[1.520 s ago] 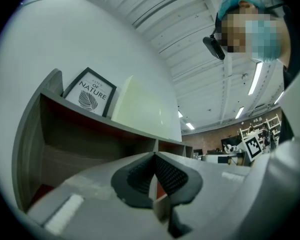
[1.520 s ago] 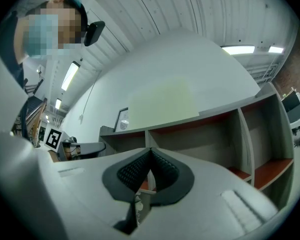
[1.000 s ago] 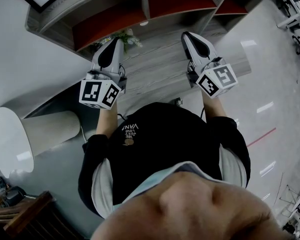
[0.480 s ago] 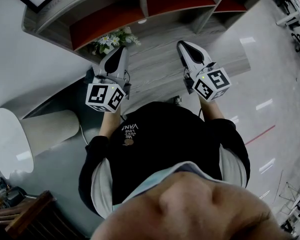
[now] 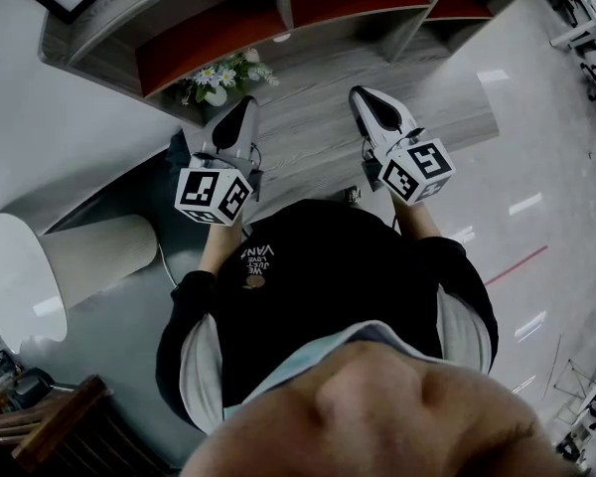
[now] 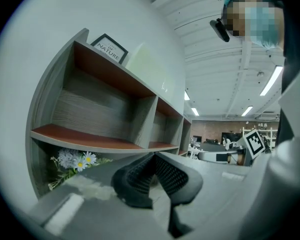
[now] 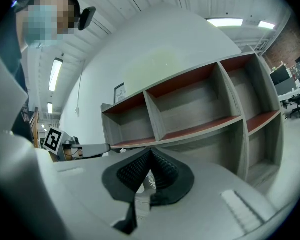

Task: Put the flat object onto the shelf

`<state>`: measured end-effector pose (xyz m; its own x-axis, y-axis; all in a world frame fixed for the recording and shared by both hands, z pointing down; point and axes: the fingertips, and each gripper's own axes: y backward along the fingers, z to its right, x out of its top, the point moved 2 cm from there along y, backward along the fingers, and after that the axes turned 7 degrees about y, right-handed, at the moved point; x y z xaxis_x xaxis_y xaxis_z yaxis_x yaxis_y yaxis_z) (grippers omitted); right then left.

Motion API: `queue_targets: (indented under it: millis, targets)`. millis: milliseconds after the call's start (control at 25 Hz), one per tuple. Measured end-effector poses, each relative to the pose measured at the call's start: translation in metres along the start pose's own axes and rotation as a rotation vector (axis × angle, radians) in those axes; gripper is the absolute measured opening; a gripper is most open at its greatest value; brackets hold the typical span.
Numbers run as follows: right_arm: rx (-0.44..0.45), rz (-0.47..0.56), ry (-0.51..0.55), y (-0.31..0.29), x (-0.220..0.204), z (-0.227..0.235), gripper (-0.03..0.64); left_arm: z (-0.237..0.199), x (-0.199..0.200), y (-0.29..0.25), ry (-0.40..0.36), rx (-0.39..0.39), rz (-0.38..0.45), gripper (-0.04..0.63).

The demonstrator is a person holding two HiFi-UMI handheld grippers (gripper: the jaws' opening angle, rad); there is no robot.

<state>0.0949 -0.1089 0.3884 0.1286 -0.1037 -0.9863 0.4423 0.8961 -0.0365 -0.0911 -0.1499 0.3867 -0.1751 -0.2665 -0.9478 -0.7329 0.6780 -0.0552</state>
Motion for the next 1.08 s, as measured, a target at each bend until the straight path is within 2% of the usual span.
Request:
queue_targets:
  millis: [1080]
  targets:
    - [0.007, 0.002, 0.021, -0.0038, 0.0048, 0.002, -0.002, -0.0027, -0.002, -0.0037, 0.012, 0.001, -0.006, 0.002]
